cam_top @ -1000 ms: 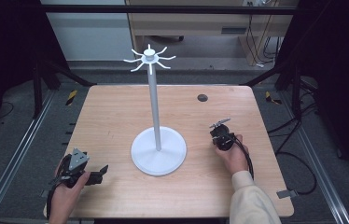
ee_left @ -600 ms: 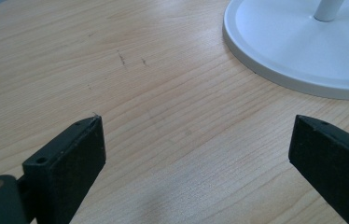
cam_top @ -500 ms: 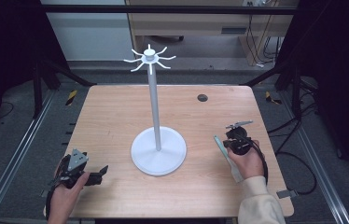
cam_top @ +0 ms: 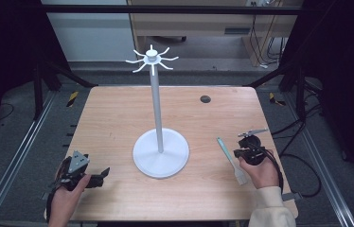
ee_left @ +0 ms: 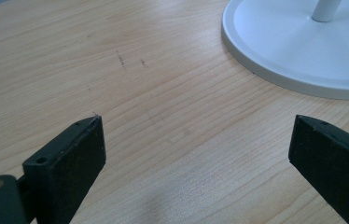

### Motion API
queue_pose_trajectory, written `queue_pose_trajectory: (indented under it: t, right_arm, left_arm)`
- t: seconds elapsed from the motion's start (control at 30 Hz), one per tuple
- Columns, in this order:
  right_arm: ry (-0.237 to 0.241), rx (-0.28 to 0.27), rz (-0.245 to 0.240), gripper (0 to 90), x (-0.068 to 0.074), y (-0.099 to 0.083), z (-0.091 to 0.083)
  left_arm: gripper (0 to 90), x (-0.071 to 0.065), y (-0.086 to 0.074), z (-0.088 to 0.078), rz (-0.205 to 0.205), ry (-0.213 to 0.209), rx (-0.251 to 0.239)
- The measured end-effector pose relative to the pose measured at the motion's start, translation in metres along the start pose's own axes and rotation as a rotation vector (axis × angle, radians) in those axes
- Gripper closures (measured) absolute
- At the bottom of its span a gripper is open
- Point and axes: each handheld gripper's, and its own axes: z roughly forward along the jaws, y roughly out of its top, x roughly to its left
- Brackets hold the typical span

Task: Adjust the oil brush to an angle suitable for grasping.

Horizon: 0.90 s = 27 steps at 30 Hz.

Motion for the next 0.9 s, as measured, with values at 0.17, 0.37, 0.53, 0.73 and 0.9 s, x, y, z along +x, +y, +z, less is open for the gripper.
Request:
queue_pose_trajectory:
  t: [0.17,0.37,0.53,0.73,0.9]
  right_arm:
    - [0.021,0.014,-0.027,73.3,0.004,0.003,0.002]
    - [0.011,0.023,-0.032,67.4,0.002,0.006,0.002]
    - [0.006,0.025,-0.032,59.9,0.000,0.010,0.001]
    - [-0.004,0.048,-0.041,55.3,-0.004,0.018,0.006]
    - [-0.001,0.055,-0.039,54.5,-0.006,0.018,0.008]
  left_arm:
    - [3.4,0.000,0.000,-0.001,0.002,0.009,0.002]
    - [3.4,0.000,-0.001,-0.001,0.002,0.008,0.004]
    - [3.4,-0.001,0.000,0.000,0.007,0.003,0.005]
    - [3.4,-0.001,0.000,0.000,0.004,0.005,0.007]
    - [3.4,-0.001,0.000,0.001,0.006,0.003,0.003]
